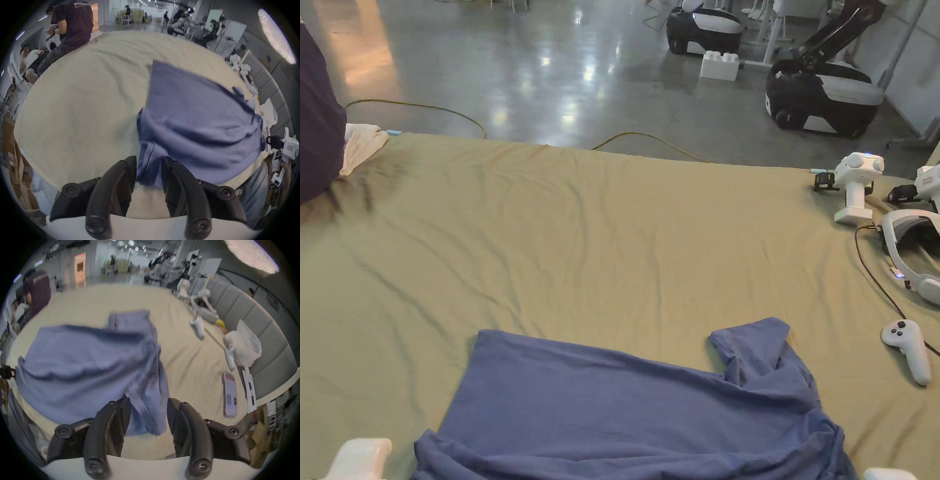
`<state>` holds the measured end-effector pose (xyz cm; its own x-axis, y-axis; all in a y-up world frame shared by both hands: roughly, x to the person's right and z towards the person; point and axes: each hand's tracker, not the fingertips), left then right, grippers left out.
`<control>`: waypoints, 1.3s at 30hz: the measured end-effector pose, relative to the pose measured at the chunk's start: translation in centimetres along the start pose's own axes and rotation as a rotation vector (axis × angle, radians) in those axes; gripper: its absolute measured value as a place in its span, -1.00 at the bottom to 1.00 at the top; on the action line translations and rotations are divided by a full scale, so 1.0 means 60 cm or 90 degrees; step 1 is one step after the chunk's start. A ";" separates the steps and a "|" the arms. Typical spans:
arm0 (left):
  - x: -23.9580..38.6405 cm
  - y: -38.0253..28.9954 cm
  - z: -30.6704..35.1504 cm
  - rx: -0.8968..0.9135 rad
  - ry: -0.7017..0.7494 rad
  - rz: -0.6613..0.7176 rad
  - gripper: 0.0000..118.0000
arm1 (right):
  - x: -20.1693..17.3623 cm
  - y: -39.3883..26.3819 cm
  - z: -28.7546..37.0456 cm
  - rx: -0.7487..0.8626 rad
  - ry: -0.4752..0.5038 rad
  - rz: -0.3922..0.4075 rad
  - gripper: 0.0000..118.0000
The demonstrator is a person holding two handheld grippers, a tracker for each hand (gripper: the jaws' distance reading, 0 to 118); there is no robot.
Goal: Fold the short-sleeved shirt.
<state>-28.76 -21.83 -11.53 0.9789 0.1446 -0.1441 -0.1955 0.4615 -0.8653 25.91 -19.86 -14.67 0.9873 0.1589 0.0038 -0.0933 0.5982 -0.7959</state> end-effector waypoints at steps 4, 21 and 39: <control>0.023 0.039 0.040 0.119 -0.027 -0.004 -0.31 | -0.007 0.051 0.058 0.155 0.044 -0.030 -0.12; 0.138 0.128 0.140 0.558 0.030 -0.082 -0.31 | -0.126 0.158 0.124 0.559 0.050 -0.112 -0.97; 0.083 0.219 0.033 0.418 0.033 -0.053 -1.00 | -0.129 0.193 0.093 0.585 0.016 -0.080 -1.00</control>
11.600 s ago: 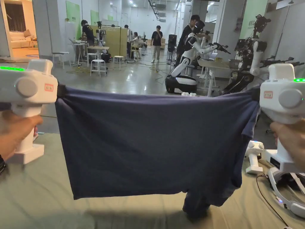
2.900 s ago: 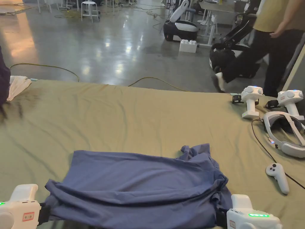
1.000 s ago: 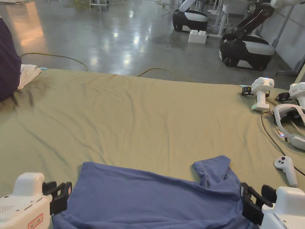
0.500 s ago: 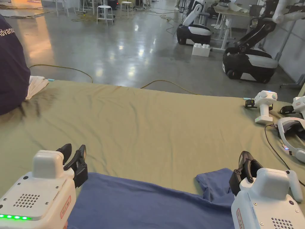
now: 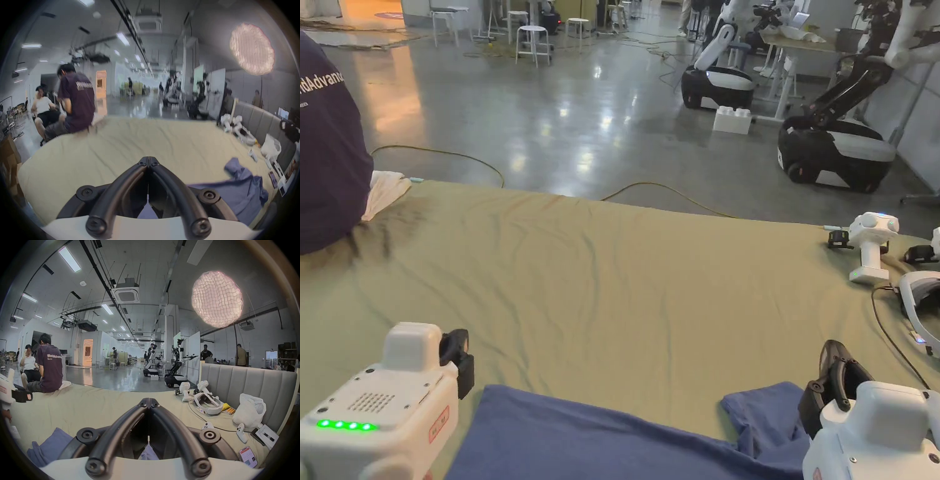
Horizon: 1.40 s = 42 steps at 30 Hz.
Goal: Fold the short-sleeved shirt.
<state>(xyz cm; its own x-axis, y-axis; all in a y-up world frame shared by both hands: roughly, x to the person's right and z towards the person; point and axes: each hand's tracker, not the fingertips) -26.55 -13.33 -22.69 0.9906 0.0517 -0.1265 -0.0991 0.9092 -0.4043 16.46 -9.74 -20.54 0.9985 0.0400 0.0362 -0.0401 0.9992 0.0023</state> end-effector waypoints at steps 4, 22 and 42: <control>-0.023 -0.004 -0.103 -0.156 -0.022 -0.020 -1.00 | 0.007 -0.012 -0.013 -0.029 0.004 0.006 -1.00; 0.010 -0.070 -0.349 -0.558 -0.024 -0.036 0.03 | 0.069 -0.080 -0.037 -0.152 -0.036 0.014 -1.00; 0.018 -0.025 -0.141 -0.275 -0.065 -0.047 -0.93 | 0.165 -0.178 -0.293 -0.578 0.018 0.046 0.06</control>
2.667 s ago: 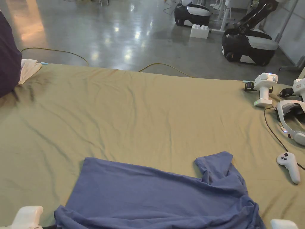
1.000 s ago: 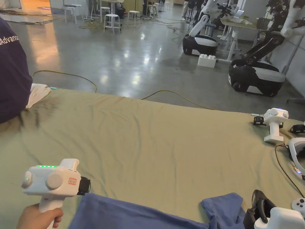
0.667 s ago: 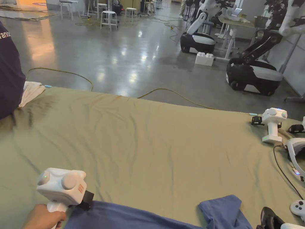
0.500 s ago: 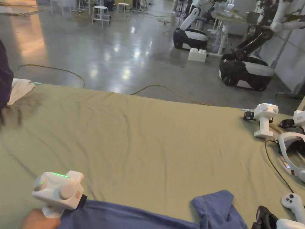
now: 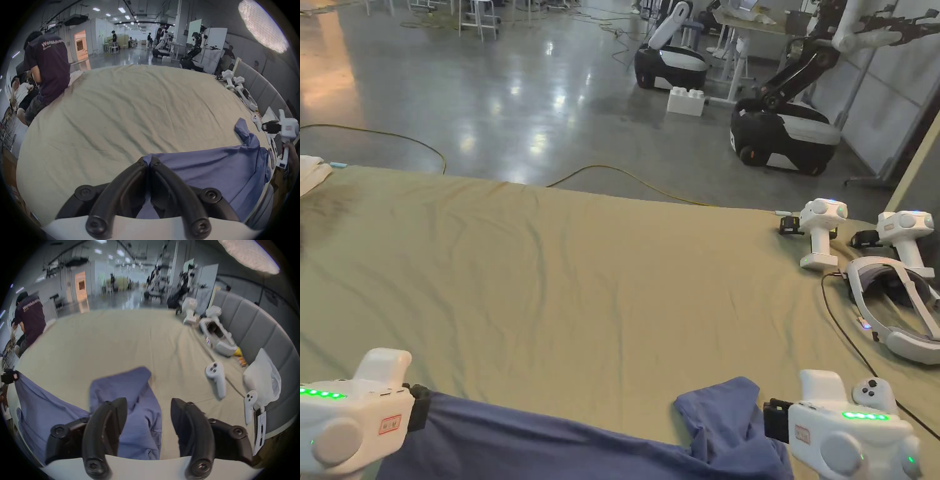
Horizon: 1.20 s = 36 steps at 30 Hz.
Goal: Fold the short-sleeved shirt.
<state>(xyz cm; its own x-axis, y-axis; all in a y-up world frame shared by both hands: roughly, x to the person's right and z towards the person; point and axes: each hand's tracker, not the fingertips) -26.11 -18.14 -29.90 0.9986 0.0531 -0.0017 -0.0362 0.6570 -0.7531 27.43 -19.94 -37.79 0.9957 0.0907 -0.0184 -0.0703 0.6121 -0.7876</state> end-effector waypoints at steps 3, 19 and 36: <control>0.004 -0.007 0.016 0.005 -0.003 -0.008 -0.93 | 0.010 0.009 -0.061 -0.076 0.005 0.003 0.12; -0.018 -0.049 0.007 -0.020 0.002 0.033 -0.93 | 0.022 -0.008 -0.123 -0.149 0.047 -0.064 -0.95; -0.070 -0.069 0.104 0.030 -0.056 0.095 -0.93 | 0.032 -0.021 0.150 0.042 0.074 -0.025 -0.96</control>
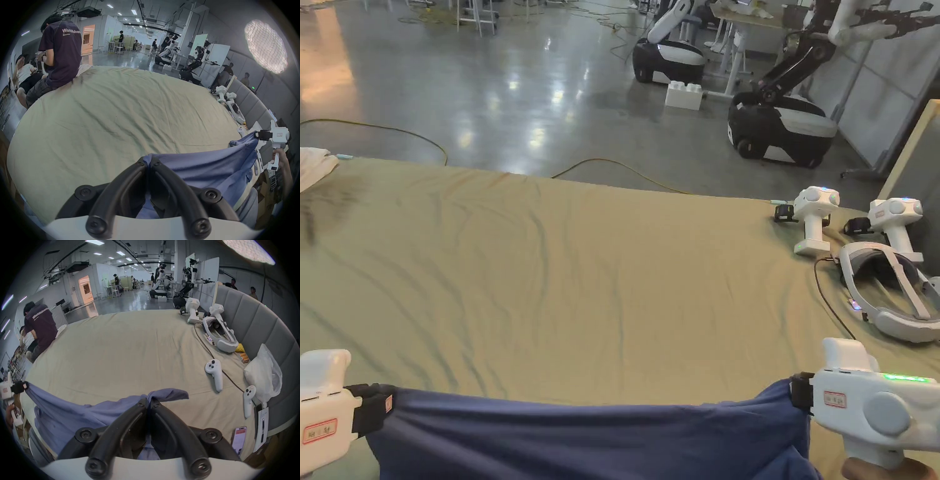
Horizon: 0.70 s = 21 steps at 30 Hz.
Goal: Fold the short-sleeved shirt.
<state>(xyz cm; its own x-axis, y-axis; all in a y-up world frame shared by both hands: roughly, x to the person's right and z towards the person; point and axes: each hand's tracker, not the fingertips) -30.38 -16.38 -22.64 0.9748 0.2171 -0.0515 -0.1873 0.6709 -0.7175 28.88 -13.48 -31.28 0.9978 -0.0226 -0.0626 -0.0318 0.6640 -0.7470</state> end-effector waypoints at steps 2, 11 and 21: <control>-0.003 -0.013 0.018 0.008 -0.014 0.000 -0.93 | -0.005 -0.016 0.029 0.008 -0.004 0.019 -0.95; -0.035 -0.090 0.085 0.001 -0.048 0.018 -0.93 | -0.003 -0.114 0.134 -0.003 -0.004 0.079 -0.95; -0.058 -0.207 0.047 -0.193 -0.032 -0.007 -0.93 | 0.016 -0.264 0.095 -0.183 -0.046 0.144 -0.95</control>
<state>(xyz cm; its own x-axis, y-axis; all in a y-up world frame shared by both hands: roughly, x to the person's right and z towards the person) -31.81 -23.46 -11.59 0.9679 0.2510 -0.0139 -0.1251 0.4330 -0.8927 30.68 -19.75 -15.71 0.9650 0.1600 -0.2080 -0.2566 0.4093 -0.8756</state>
